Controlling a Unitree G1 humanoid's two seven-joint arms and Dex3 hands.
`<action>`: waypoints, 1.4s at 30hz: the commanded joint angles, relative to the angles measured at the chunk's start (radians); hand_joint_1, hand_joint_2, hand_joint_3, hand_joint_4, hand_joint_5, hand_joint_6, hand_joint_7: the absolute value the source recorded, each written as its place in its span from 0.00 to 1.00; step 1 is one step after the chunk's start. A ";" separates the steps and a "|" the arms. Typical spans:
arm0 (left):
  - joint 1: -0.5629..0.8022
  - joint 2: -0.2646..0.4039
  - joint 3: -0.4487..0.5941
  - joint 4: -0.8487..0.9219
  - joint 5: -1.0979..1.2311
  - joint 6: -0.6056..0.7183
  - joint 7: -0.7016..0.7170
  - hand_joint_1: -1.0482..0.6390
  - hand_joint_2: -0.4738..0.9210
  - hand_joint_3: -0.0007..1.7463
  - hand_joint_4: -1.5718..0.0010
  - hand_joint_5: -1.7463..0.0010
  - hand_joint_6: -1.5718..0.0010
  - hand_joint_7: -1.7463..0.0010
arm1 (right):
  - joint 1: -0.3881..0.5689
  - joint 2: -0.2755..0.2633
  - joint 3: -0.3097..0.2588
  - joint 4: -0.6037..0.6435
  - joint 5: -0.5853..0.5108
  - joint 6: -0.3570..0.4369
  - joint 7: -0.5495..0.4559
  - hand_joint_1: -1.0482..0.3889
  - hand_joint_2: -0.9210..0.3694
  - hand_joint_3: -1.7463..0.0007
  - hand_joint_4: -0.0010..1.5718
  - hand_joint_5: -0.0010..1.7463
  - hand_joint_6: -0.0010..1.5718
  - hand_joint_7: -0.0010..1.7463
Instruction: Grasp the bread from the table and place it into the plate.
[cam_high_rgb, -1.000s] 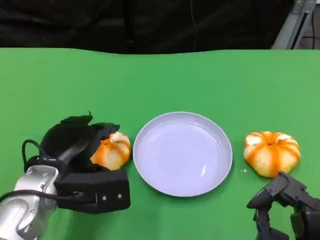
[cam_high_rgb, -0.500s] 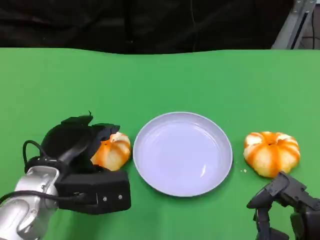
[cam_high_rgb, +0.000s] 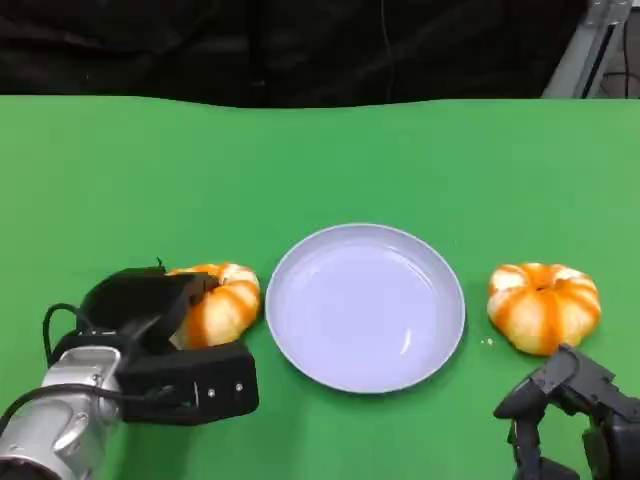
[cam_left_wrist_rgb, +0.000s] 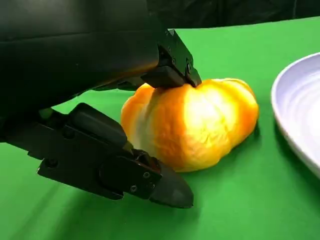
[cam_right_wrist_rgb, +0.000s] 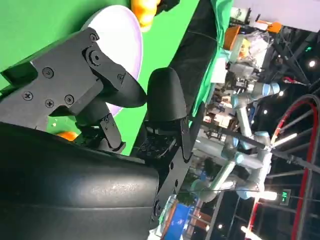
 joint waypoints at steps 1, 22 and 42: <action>-0.018 0.012 -0.008 0.025 -0.017 -0.006 0.018 0.12 1.00 0.01 0.83 1.00 0.70 1.00 | 0.006 -0.006 -0.002 -0.010 0.018 0.002 0.000 0.66 0.32 0.30 0.53 1.00 0.48 0.87; -0.021 0.010 -0.027 0.032 -0.030 0.003 0.024 0.13 1.00 0.01 0.83 1.00 0.70 1.00 | 0.004 -0.009 -0.005 -0.006 0.020 -0.005 0.000 0.63 0.32 0.30 0.54 1.00 0.48 0.87; -0.017 -0.037 0.058 0.087 -0.129 -0.091 0.211 0.61 0.95 0.17 0.45 0.09 0.53 0.12 | 0.015 -0.011 -0.001 -0.023 0.030 0.000 0.005 0.66 0.31 0.32 0.53 1.00 0.48 0.87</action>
